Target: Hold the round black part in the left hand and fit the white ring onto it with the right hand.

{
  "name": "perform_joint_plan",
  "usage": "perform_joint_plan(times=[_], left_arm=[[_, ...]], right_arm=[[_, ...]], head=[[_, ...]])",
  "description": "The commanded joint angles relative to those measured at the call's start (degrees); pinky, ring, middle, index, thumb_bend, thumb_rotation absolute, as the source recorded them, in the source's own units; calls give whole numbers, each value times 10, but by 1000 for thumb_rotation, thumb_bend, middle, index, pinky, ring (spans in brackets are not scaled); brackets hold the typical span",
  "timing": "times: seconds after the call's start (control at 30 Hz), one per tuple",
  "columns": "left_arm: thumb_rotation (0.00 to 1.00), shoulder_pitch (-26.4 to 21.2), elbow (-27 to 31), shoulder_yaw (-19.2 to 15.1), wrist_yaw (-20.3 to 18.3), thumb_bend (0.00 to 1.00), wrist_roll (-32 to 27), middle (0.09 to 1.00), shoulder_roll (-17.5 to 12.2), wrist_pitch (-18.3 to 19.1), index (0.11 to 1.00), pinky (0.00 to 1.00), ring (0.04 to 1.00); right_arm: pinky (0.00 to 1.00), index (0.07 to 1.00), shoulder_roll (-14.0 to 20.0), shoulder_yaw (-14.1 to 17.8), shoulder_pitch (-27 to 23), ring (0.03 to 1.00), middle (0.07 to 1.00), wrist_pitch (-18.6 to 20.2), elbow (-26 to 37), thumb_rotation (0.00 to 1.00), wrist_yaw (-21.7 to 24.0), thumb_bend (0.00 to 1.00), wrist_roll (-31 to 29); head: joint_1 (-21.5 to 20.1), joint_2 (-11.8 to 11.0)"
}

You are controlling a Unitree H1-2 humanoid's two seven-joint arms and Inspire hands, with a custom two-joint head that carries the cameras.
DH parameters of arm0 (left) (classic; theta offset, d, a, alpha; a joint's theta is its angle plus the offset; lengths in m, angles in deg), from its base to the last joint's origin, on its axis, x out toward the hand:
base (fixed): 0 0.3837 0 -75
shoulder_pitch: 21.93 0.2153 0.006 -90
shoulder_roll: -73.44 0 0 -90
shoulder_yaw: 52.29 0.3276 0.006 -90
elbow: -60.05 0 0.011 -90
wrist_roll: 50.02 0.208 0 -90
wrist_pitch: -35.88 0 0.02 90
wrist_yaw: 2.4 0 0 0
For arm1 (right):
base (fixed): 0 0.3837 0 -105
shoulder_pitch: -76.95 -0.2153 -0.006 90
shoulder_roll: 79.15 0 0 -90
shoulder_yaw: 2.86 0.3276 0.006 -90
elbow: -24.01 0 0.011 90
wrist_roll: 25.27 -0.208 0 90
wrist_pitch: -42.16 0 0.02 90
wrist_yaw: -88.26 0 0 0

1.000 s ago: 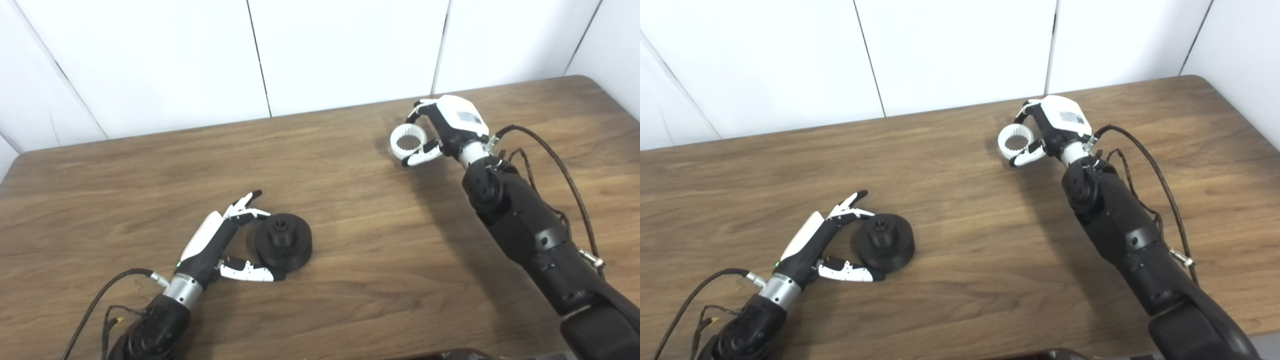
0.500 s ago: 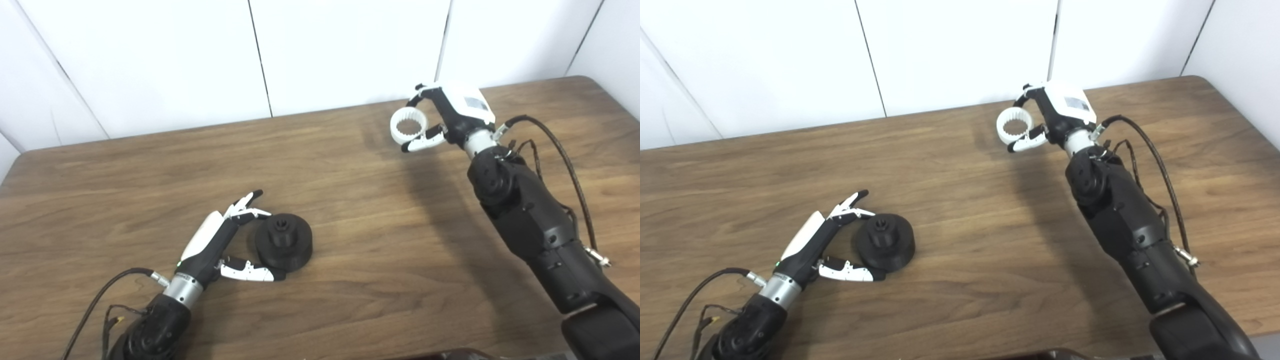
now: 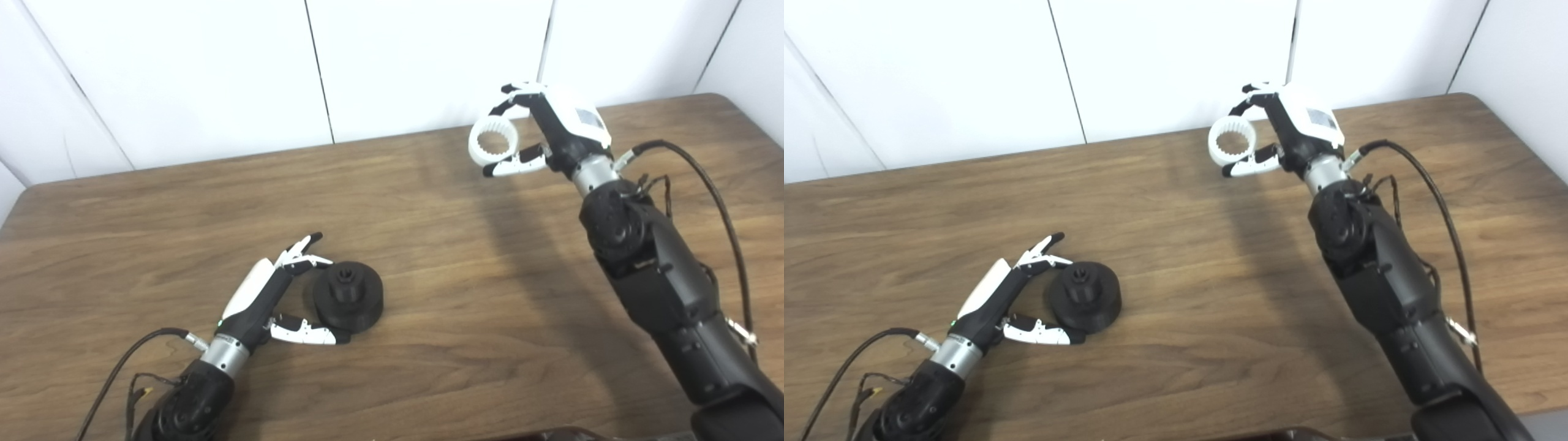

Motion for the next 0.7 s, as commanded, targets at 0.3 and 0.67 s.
perform_joint_plan(times=[0.3,0.67], left_arm=[[337,-7,-6,3,-16,917,0,1000,-4,15,619,1000,1000],[343,-8,2,5,-18,914,4,1000,-1,23,619,1000,1000]], right_arm=[[880,493,-26,4,29,897,856,-9,99,157,12,520,0],[866,493,-47,-14,63,899,862,-11,160,158,41,519,3]], head=[[4,2],[18,8]])
